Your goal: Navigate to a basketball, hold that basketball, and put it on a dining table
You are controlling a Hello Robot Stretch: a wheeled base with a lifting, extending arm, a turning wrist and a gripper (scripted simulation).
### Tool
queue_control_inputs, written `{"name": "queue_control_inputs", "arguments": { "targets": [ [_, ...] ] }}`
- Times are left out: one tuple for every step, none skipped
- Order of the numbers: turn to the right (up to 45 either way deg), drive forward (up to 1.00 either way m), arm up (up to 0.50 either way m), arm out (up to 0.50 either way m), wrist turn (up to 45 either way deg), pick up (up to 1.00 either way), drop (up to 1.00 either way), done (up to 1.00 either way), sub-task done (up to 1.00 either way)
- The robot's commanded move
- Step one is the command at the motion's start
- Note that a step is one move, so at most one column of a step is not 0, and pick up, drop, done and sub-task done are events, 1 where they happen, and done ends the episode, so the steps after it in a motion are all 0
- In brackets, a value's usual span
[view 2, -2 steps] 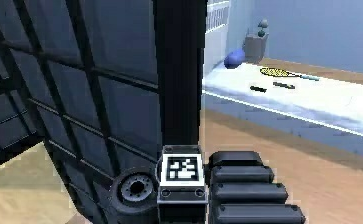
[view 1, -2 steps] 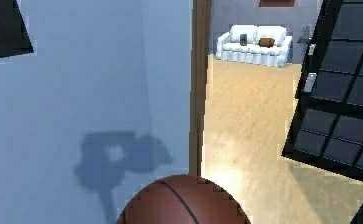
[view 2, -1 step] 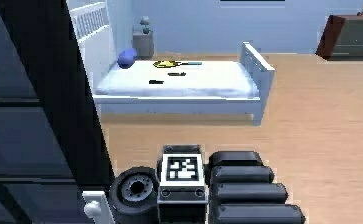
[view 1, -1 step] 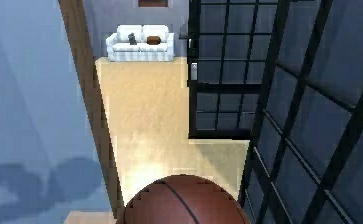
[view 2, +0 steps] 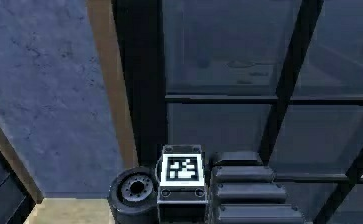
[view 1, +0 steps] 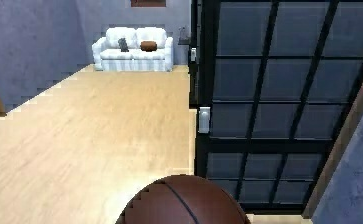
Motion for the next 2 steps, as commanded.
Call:
{"name": "queue_control_inputs", "arguments": {
  "targets": [
    [0.0, 0.2, 0.0, 0.0, 0.0, 0.0, 0.0, 0.0, 0.0],
    [-45.0, 0.0, 0.0, 0.0, 0.0, 0.0, 0.0, 0.0, 0.0]
  ]
}}
